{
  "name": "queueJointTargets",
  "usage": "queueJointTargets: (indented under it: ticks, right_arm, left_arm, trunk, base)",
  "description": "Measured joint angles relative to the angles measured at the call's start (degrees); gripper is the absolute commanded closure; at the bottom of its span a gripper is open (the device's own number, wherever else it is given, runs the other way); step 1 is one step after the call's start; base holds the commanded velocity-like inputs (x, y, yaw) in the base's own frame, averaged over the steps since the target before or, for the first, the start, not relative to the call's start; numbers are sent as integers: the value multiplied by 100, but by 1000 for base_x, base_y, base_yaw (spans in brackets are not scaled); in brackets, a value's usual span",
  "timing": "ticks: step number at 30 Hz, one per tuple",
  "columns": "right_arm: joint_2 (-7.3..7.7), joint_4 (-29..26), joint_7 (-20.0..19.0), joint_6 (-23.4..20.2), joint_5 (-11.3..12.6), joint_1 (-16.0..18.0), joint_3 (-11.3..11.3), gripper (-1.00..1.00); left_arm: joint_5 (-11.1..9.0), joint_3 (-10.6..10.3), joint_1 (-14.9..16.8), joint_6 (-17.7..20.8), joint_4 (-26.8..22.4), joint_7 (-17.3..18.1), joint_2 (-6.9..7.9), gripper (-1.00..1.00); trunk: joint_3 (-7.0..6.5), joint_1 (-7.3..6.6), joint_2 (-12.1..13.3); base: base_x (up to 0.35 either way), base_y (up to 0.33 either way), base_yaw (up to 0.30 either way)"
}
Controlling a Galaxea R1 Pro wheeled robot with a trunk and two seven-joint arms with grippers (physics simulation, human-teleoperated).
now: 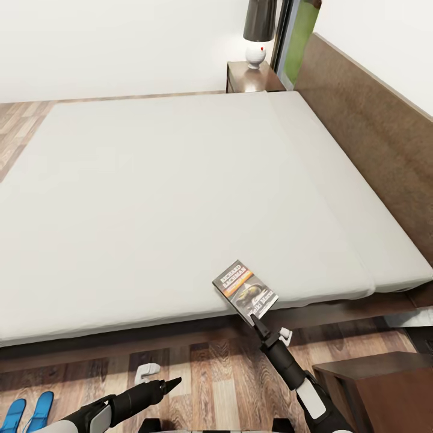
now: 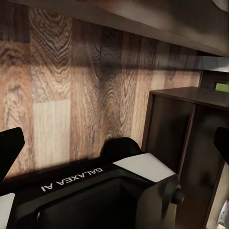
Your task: In the bedroom, move the book from the bed onto either nightstand, and place the two sandals side by side next to the bed.
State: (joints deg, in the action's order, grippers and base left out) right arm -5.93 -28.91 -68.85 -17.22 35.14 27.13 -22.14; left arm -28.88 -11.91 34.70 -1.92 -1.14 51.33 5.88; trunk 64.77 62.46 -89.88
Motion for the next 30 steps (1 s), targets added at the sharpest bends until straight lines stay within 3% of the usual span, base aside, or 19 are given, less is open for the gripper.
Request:
queueJointTargets:
  ticks: [6,12,30]
  right_arm:
    - [-1,-1,1,-2,4,0,1,100]
    - [0,0,0,0,1,0,1,100]
    - [0,0,-3,-2,2,0,1,100]
  left_arm:
    - [0,0,0,3,0,5,0,-100]
    - [-2,0,0,5,0,2,0,-100]
    - [1,0,0,16,-3,-4,0,-100]
  trunk:
    - [-71,-87,159]
    - [-72,-88,161]
    - [-394,-483,881]
  base:
    - [0,0,0]
    - [0,0,0]
    - [0,0,0]
